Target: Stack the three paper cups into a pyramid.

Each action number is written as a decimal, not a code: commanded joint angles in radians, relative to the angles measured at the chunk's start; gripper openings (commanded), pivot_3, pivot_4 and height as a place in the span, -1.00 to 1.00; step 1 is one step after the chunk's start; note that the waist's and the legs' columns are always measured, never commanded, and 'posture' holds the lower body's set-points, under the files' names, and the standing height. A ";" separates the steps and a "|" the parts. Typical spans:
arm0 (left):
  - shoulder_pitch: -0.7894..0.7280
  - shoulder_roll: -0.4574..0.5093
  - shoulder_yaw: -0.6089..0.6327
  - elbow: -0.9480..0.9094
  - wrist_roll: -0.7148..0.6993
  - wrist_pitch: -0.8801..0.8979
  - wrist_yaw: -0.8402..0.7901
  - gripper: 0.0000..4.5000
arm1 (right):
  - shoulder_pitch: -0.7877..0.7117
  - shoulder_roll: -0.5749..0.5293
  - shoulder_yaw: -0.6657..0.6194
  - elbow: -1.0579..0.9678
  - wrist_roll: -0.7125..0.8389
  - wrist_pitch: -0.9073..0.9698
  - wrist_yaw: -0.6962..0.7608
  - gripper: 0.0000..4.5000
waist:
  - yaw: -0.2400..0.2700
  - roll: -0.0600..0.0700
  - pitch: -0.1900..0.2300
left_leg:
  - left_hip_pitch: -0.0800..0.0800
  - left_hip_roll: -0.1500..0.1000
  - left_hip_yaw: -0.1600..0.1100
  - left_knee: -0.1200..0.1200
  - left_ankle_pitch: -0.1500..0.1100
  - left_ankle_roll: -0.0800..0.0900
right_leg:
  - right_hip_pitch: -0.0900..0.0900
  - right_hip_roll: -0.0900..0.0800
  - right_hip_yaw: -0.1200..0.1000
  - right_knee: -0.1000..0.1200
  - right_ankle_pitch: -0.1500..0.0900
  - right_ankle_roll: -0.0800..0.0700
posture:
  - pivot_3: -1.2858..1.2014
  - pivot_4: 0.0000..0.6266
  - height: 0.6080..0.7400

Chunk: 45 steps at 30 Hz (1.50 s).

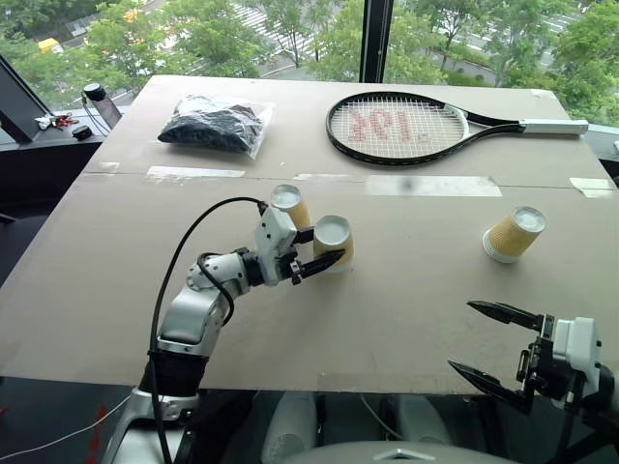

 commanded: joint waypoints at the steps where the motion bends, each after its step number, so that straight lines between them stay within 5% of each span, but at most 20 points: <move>1: -0.045 -0.036 -0.033 0.032 0.031 -0.005 0.029 0.10 | 0.006 0.004 -0.007 -0.039 0.002 -0.013 -0.015 1.00 | -0.002 0.000 0.000 | 0.000 0.000 0.000 0.000 0.000 0.000 | 0.000 0.000 0.000 0.000 0.000 0.000 | 0.03 -0.52 1.00; 15: -0.161 -0.137 -0.063 0.177 0.093 -0.024 0.088 0.10 | -0.022 0.087 -0.068 -0.012 0.014 -0.005 -0.168 1.00 | -0.001 0.000 0.000 | 0.000 0.000 0.000 0.000 0.002 -0.004 | 0.000 0.000 0.000 0.000 0.000 0.000 | 0.03 -0.52 1.00; 30: -0.149 -0.141 -0.046 0.165 0.047 0.027 0.059 0.10 | -0.007 0.085 -0.113 -0.066 0.122 0.018 -0.164 1.00 | -0.001 0.000 0.000 | 0.000 0.000 0.000 0.000 0.002 -0.003 | 0.000 0.000 0.000 0.000 0.000 0.000 | 0.03 -0.52 1.00; 31: -0.147 -0.137 -0.045 0.158 0.038 0.039 0.050 0.56 | -0.008 0.085 -0.109 -0.068 0.119 0.017 -0.163 1.00 | -0.001 0.000 0.000 | 0.000 0.000 0.000 0.000 0.002 -0.003 | 0.000 0.000 0.000 0.000 0.000 0.000 | 0.03 -0.52 1.00; 32: -0.146 -0.134 -0.044 0.154 0.031 0.048 0.045 0.64 | -0.009 0.085 -0.106 -0.070 0.117 0.016 -0.163 1.00 | -0.001 0.000 0.000 | 0.000 0.000 0.000 0.000 0.002 -0.003 | 0.000 0.000 0.000 0.000 0.000 0.000 | 0.03 -0.52 1.00; 33: -0.144 -0.133 -0.042 0.149 0.030 0.050 0.045 0.93 | -0.009 0.085 -0.104 -0.071 0.116 0.017 -0.163 1.00 | -0.001 0.000 0.000 | 0.000 0.000 0.000 0.000 0.002 -0.003 | 0.000 0.000 0.000 0.000 0.000 0.000 | 0.03 -0.52 1.00; 45: -0.031 -0.065 0.032 -0.135 -0.034 0.130 0.100 0.97 | -0.155 0.151 -0.076 0.047 -0.086 -0.009 -0.355 1.00 | -0.003 0.001 0.000 | 0.000 0.000 0.000 0.000 0.002 -0.004 | 0.000 0.000 0.001 0.000 0.000 0.000 | 0.03 -0.52 1.00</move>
